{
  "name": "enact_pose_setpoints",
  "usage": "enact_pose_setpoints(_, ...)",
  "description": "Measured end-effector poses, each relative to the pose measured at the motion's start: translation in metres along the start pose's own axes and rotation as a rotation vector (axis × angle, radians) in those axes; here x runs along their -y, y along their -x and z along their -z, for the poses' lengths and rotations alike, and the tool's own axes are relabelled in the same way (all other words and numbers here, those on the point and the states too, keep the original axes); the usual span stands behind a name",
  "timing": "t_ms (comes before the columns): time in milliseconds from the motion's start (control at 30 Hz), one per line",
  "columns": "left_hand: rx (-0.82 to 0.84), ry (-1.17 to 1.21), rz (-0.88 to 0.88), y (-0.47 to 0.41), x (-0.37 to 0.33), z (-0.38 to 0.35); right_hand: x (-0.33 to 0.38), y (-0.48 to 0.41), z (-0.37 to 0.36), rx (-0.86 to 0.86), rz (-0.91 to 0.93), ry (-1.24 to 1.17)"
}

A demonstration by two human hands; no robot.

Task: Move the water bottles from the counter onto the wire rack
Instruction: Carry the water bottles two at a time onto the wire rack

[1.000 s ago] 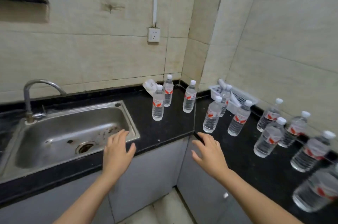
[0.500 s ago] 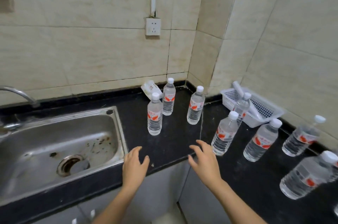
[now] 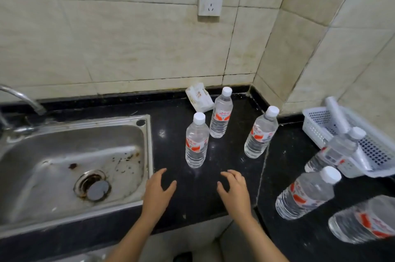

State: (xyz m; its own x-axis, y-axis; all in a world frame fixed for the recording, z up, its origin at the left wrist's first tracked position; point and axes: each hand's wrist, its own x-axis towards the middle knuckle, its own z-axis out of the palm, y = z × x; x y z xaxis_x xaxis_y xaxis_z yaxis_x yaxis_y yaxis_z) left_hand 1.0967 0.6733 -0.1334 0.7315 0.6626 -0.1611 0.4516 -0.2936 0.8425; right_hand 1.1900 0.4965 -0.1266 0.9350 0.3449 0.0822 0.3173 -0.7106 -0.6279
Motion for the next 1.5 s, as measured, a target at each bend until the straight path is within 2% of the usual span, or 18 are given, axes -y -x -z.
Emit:
enact_pose_setpoints(233, 0.174, 0.127, -0.042, -0.074, -0.024, -0.024, 0.003, -0.059, -0.003, 0.068, -0.109, 0.005)
enact_pose_setpoints(433, 0.507, 0.264, -0.094, -0.132, -0.038, -0.037, 0.003, -0.085, -0.012, 0.090, -0.229, -0.070)
enact_pose_setpoints(533, 0.576, 0.259, -0.099, -0.144, -0.049, -0.040, 0.001, -0.098, -0.016, 0.075, -0.274, -0.119)
enact_pose_setpoints(633, 0.533, 0.257, -0.078, -0.144, -0.054, -0.049, 0.004, -0.129, -0.017, 0.040, -0.303, -0.210)
enact_pose_setpoints(800, 0.326, 0.326, 0.037, -0.138, -0.057, -0.064, 0.014, -0.187, -0.015, -0.059, -0.350, -0.405)
enact_pose_setpoints(1033, 0.155, 0.336, 0.202, -0.153, -0.078, -0.065, 0.016, -0.247, -0.023, -0.033, -0.320, -0.639)
enact_pose_setpoints(1267, 0.026, 0.240, 0.283, -0.145, -0.085, -0.079, 0.014, -0.261, -0.028, 0.038, -0.270, -0.607)
enact_pose_setpoints(1500, 0.105, 0.111, 0.309, -0.138, -0.080, -0.080, 0.010, -0.237, -0.017, 0.053, -0.308, -0.520)
